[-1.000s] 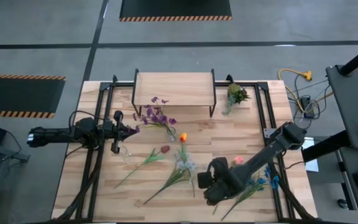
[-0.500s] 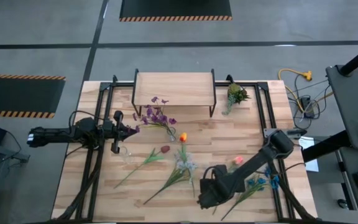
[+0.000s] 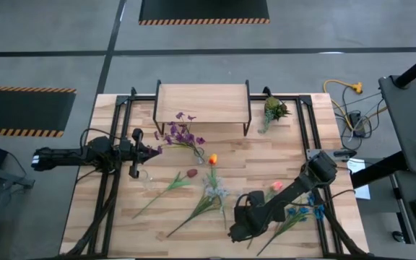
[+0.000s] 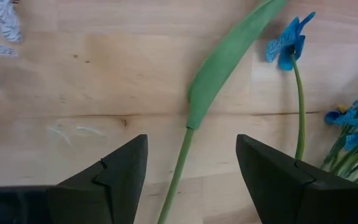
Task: Pick and place flowers into a vace then onto a shelf
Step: Put the pink flower into the right transparent vase
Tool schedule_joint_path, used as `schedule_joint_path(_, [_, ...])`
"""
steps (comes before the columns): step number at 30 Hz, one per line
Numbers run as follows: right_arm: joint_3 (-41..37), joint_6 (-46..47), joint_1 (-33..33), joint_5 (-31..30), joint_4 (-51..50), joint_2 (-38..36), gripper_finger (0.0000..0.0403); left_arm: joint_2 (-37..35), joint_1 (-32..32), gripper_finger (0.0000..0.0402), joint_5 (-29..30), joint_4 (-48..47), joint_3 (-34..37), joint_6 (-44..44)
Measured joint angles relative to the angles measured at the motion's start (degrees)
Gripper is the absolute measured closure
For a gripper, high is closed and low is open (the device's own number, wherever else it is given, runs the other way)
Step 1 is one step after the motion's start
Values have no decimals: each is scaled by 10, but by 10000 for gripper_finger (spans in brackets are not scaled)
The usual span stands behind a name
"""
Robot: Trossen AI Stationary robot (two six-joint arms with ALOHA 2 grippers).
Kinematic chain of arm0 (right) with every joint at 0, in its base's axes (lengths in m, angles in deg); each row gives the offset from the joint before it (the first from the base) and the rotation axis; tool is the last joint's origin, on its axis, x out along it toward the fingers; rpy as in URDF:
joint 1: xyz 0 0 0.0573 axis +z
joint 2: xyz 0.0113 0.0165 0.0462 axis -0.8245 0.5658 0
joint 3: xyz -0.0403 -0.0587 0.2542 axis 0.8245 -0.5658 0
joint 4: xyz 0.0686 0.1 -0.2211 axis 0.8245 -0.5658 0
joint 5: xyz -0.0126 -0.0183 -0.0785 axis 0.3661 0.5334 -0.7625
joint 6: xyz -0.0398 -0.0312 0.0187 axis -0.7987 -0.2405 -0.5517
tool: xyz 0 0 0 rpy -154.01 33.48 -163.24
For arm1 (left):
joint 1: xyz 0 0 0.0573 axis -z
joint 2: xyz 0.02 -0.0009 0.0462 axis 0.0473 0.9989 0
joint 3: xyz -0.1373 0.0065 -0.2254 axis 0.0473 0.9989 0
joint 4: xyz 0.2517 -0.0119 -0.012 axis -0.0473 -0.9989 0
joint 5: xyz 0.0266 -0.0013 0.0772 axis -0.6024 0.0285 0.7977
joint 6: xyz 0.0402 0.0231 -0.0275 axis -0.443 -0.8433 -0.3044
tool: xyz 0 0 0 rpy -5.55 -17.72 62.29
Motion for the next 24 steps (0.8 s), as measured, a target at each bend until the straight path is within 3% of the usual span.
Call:
schedule_joint_path(17, [-51, 24, 0, 0, 50, -5, 168, 0, 0, 402, 0, 0, 0, 0])
schedule_joint_path(24, [-56, 23, -1, 10, 72, -5, 209, 0, 0, 402, 0, 0, 0, 0])
